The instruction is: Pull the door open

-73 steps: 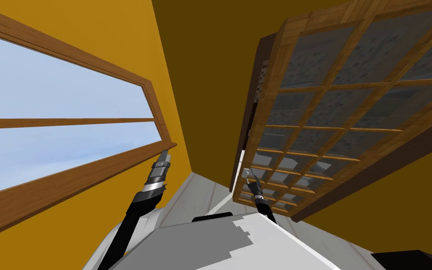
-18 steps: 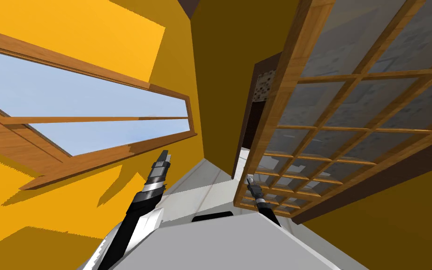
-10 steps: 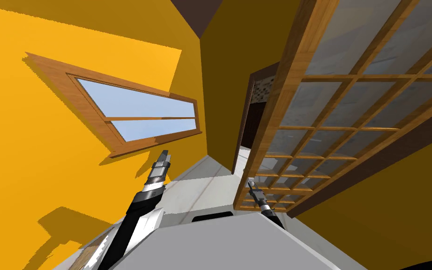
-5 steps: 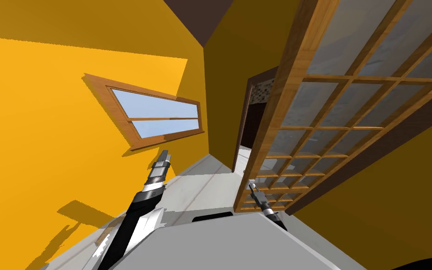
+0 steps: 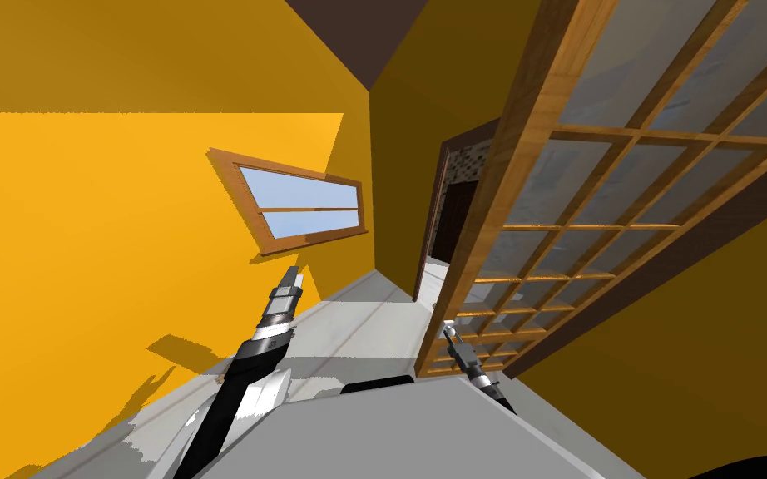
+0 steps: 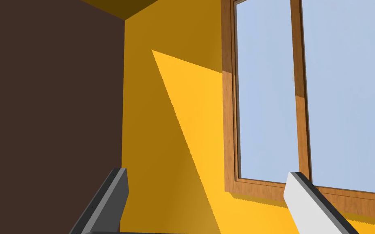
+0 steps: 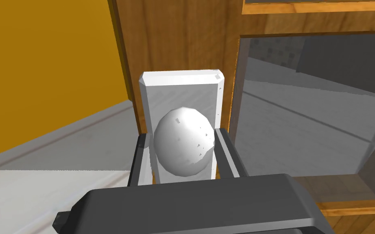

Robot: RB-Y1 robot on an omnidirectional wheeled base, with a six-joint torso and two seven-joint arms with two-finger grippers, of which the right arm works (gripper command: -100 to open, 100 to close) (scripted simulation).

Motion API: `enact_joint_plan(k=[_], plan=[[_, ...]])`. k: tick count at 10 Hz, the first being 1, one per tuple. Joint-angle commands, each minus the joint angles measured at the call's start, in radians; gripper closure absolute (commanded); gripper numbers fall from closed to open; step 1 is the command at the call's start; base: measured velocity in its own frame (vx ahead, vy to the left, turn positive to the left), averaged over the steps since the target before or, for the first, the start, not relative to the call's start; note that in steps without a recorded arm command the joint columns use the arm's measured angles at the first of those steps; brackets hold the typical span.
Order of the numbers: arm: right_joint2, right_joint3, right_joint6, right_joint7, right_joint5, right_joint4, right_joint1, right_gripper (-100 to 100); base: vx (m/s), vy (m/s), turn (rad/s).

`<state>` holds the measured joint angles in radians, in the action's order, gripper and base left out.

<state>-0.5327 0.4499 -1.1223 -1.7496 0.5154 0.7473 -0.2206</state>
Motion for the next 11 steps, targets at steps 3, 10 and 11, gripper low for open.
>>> enact_joint_plan(k=[3,10,11], plan=[[-0.014,0.020,-0.044,-0.025,-0.013,-0.016,-0.008,100,-0.207,-0.059,0.112],[-0.023,0.042,-0.080,-0.054,-0.022,-0.065,0.005,100,-0.164,-0.043,0.110],[-0.025,0.046,-0.088,-0.060,-0.023,-0.074,0.009,100,-0.215,-0.070,0.166]])
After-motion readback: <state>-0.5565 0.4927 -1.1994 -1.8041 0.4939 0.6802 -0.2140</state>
